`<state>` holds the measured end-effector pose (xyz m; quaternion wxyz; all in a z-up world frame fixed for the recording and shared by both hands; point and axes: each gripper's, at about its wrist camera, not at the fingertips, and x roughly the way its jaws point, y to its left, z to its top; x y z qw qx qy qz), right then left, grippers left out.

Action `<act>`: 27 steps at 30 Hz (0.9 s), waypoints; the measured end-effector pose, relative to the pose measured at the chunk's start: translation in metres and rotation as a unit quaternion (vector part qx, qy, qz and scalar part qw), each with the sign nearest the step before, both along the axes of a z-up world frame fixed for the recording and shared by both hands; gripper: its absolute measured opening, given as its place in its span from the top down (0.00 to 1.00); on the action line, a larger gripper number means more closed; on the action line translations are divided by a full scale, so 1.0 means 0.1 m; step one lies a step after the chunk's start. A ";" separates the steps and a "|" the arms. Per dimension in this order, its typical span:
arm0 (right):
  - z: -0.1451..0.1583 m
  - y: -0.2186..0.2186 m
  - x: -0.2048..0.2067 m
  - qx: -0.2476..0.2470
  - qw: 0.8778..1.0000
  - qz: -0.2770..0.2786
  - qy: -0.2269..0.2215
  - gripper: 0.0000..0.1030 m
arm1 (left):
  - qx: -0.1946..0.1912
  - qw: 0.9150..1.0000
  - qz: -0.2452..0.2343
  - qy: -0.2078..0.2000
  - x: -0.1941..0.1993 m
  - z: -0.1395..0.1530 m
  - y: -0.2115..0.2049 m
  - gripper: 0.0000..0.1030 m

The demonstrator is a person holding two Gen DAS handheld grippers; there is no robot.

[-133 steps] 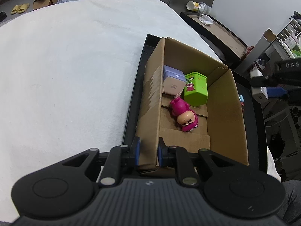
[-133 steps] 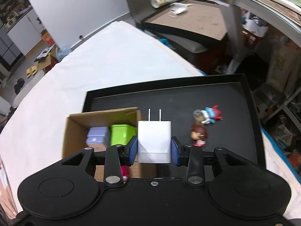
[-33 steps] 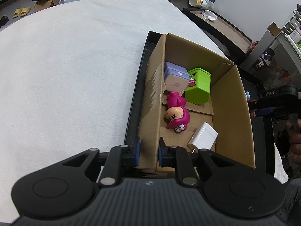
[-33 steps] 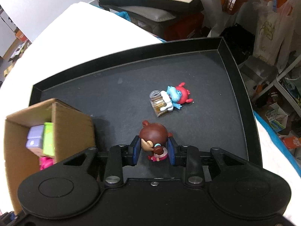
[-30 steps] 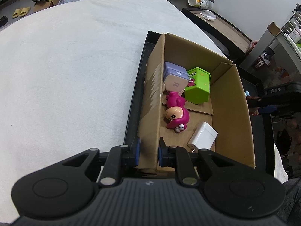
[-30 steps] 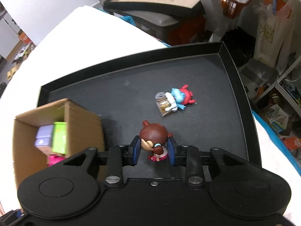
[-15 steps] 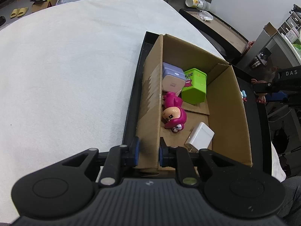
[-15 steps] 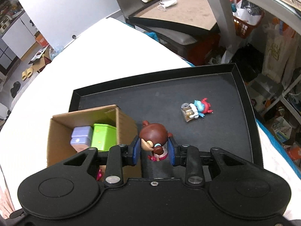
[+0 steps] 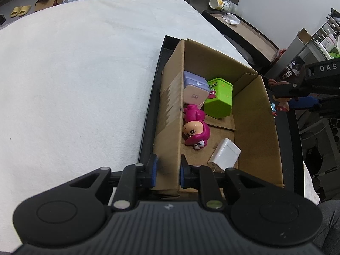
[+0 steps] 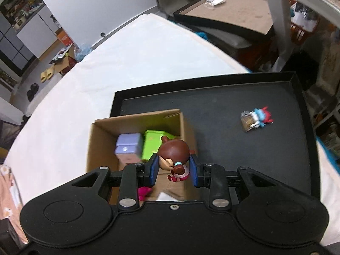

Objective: Organize rigid objects
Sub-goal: 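Carry the doll figurine into the box and open the right tool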

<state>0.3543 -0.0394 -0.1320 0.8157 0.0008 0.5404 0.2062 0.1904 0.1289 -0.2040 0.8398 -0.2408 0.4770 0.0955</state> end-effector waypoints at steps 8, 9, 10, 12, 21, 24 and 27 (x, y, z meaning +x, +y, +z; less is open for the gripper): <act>0.04 0.09 -0.06 -0.011 1.000 0.018 -0.013 0.57 | -0.001 1.000 0.001 -0.001 0.00 0.00 0.00 0.81; 0.04 0.07 -0.06 -0.010 1.000 0.017 -0.013 0.57 | -0.003 1.000 0.000 -0.002 0.00 0.01 0.00 0.81; 0.04 0.04 -0.05 -0.008 1.000 0.014 -0.012 0.57 | -0.001 1.000 0.000 -0.003 0.00 0.01 0.00 0.81; 0.04 -0.01 -0.03 -0.010 1.000 0.008 -0.014 0.57 | -0.004 1.000 0.001 -0.003 -0.01 0.01 0.01 0.81; -0.03 -0.43 0.14 -0.020 0.999 -0.044 -0.012 0.54 | 0.002 1.000 0.001 -0.003 -0.01 0.01 -0.01 0.81; -0.04 -0.56 0.20 -0.022 0.998 -0.058 -0.013 0.52 | 0.005 1.000 0.002 0.000 0.00 0.01 -0.01 0.81; -0.05 -0.68 0.26 -0.024 0.997 -0.068 -0.018 0.47 | 0.011 1.000 0.004 0.007 0.02 0.00 -0.03 0.83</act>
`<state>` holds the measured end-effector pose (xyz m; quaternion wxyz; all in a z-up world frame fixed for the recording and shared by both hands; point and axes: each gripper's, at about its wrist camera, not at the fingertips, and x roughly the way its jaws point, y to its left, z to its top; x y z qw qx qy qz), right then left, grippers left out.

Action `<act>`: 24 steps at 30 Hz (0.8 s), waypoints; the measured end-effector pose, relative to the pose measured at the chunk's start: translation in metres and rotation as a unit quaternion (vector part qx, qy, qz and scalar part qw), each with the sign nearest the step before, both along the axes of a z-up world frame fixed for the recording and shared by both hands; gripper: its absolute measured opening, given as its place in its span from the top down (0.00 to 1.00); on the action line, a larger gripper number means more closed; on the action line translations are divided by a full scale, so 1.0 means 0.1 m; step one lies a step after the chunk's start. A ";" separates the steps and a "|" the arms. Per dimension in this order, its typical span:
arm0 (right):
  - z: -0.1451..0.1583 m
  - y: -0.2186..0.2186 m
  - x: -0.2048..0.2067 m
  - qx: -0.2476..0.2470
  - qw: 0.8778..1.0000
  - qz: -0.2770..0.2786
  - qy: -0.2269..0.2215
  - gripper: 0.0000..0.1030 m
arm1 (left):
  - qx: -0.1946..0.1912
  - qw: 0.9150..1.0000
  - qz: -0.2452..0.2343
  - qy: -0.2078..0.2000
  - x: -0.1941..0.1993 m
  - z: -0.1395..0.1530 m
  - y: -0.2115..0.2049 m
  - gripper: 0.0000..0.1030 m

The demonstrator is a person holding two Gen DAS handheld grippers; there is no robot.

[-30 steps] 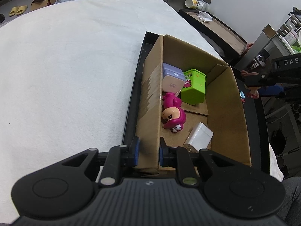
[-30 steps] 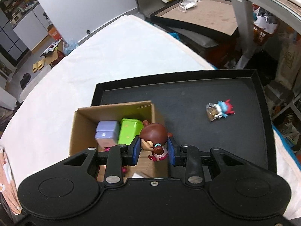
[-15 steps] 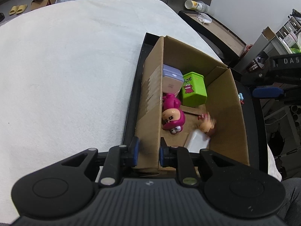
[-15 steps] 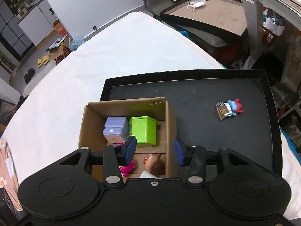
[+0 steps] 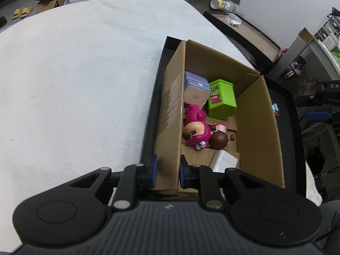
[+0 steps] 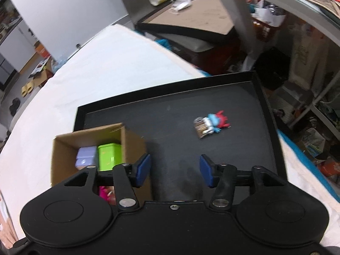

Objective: Organize rigid objects
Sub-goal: 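Carry the doll figurine into the box and open the right tool, then move the right tool to the blue-red figure with jar and grasp it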

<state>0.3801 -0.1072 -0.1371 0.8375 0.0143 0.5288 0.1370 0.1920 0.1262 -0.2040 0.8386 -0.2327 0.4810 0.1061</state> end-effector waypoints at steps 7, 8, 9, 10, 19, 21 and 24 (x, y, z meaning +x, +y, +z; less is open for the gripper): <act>-0.05 -0.15 0.16 -0.005 1.000 -0.009 -0.005 0.39 | 0.005 1.000 -0.002 0.003 0.02 -0.01 -0.03 0.83; -0.06 -0.16 0.19 -0.005 1.000 -0.009 -0.004 0.39 | 0.006 1.000 -0.002 0.004 0.03 -0.02 -0.03 0.83; -0.08 -0.17 0.22 -0.003 1.000 -0.010 -0.002 0.39 | 0.005 1.000 -0.001 0.004 0.03 -0.02 -0.03 0.83; -0.09 -0.19 0.25 -0.002 1.000 -0.011 0.000 0.38 | 0.005 1.000 -0.002 0.003 0.02 -0.02 -0.03 0.83; -0.19 -0.17 0.49 -0.020 1.000 0.021 -0.002 0.22 | 0.009 1.000 -0.001 0.008 0.05 -0.03 -0.04 0.83; -0.23 -0.15 0.53 -0.026 0.999 0.035 -0.002 0.22 | 0.010 1.000 0.000 0.009 0.06 -0.04 -0.04 0.83; -0.30 -0.15 0.60 -0.039 0.998 0.050 -0.003 0.18 | 0.012 1.000 0.002 0.012 0.08 -0.04 -0.04 0.83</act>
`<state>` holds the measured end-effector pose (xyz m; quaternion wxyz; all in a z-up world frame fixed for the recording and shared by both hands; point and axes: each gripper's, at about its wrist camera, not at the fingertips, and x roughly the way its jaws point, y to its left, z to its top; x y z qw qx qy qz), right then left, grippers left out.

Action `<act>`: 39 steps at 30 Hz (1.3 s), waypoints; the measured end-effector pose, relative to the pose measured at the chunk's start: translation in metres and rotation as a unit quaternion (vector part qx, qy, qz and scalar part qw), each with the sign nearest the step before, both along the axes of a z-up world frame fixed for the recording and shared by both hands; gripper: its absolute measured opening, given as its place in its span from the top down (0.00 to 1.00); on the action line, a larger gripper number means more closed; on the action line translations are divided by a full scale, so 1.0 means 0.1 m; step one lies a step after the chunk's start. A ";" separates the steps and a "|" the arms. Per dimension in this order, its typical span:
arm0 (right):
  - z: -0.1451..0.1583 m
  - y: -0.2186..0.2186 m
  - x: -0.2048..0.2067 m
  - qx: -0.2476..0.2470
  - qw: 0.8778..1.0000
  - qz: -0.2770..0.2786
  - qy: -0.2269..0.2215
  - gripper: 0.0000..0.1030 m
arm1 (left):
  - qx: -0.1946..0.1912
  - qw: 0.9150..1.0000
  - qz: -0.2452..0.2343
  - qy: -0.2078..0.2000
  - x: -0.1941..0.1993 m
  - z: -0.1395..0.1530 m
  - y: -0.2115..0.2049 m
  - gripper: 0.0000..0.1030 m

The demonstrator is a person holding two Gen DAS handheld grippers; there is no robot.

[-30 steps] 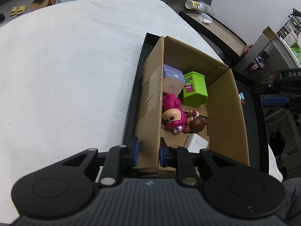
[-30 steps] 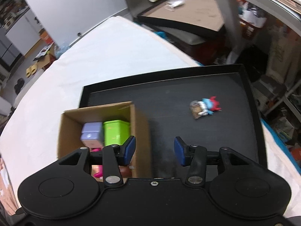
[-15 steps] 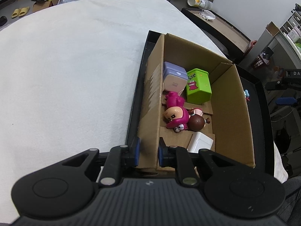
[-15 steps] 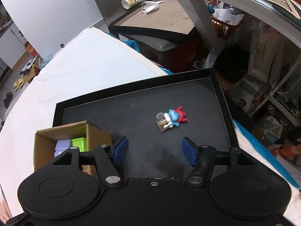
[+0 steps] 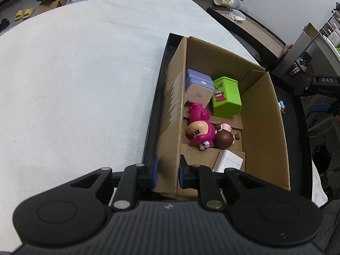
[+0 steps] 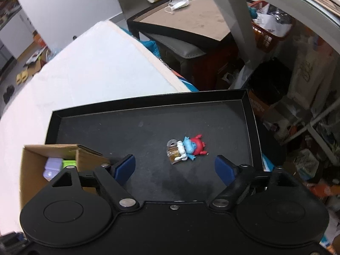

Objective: Organize rigid objects
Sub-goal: 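Move the right tool to the blue-red figure with jar and grasp it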

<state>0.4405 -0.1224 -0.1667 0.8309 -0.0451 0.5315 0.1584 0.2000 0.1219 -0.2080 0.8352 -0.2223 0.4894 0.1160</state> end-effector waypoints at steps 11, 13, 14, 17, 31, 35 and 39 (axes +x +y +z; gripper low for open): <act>-0.38 0.05 0.23 -0.040 0.997 0.063 0.017 0.14 | 0.008 1.000 0.004 0.010 0.05 -0.01 -0.02 0.83; -0.44 0.07 0.25 -0.048 0.996 0.071 0.017 0.14 | 0.009 1.000 0.005 0.011 0.06 -0.02 -0.02 0.83; -0.47 0.09 0.26 -0.050 0.996 0.075 0.019 0.14 | 0.009 1.000 0.006 0.011 0.06 -0.02 -0.02 0.83; -0.54 0.12 0.29 -0.058 0.995 0.083 0.024 0.14 | 0.009 1.000 0.007 0.011 0.06 -0.02 -0.02 0.83; -0.61 0.17 0.25 -0.060 0.994 0.090 0.022 0.45 | 0.009 1.000 0.008 0.011 0.07 -0.02 -0.03 0.83; -0.50 0.15 0.17 -0.054 0.995 0.083 0.022 0.45 | 0.007 1.000 0.008 0.009 0.06 -0.03 -0.02 0.83; -0.35 0.17 0.05 -0.047 0.995 0.084 0.015 0.45 | 0.008 1.000 0.003 0.006 0.05 -0.02 -0.02 0.83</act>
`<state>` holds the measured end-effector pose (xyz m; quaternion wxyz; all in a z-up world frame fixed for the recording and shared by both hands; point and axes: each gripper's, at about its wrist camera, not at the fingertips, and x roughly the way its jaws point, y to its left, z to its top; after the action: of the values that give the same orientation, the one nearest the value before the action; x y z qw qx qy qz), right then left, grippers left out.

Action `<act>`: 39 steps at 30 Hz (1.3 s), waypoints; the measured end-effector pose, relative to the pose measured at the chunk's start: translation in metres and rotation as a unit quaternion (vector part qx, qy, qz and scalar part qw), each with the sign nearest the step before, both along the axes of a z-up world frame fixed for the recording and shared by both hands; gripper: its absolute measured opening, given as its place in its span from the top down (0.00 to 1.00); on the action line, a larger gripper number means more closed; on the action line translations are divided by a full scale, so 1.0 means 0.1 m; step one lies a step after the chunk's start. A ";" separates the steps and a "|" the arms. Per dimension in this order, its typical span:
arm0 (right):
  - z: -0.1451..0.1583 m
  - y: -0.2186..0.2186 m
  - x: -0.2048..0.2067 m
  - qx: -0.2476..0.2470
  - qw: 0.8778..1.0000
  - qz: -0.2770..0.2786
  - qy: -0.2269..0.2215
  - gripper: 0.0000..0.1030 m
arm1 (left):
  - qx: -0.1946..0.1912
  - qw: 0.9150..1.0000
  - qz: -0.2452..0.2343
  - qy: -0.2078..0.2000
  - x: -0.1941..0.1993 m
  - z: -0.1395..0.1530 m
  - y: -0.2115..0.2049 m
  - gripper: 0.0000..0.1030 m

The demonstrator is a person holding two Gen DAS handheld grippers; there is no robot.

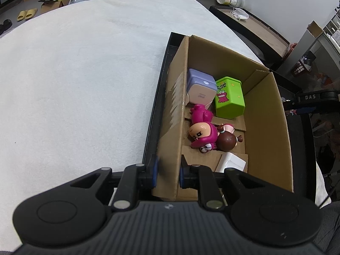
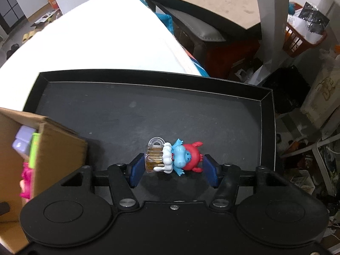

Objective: Organize rigid objects
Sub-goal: 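Move the right tool to the blue-red figure with jar and grasp it, then carry the blue-red figure into the box and open the right tool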

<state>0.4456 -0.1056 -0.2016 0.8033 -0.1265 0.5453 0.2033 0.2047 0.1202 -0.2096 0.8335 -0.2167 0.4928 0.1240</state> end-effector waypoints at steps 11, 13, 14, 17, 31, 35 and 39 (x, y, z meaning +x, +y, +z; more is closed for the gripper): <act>0.40 0.14 -0.31 0.026 1.000 0.010 -0.012 0.45 | -0.010 1.000 -0.002 -0.003 -0.02 0.02 0.02 0.81; 0.48 0.20 -0.39 0.030 0.999 0.016 -0.018 0.45 | -0.014 1.000 0.000 -0.005 -0.03 0.03 0.04 0.81; 0.51 0.22 -0.42 0.032 0.999 0.020 -0.020 0.45 | -0.016 1.000 0.001 -0.007 -0.04 0.04 0.05 0.81; 0.59 0.29 -0.49 0.038 0.999 0.028 -0.025 0.45 | -0.021 1.000 0.003 -0.018 -0.07 0.07 0.05 0.82; 0.80 0.67 -0.81 0.033 0.996 0.074 -0.035 0.44 | -0.027 0.999 -0.002 -0.039 -0.16 0.12 0.06 0.83; 0.81 0.79 -0.88 0.028 0.995 0.086 -0.036 0.44 | -0.028 0.999 -0.003 -0.041 -0.18 0.12 0.07 0.83; 0.79 0.91 -0.94 0.020 0.994 0.099 -0.035 0.44 | -0.031 0.999 -0.004 -0.043 -0.18 0.12 0.08 0.83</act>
<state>0.3513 -0.0144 -0.1222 0.8003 -0.1704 0.4972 0.2884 0.1863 0.1282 -0.1981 0.8472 -0.2456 0.4611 0.0964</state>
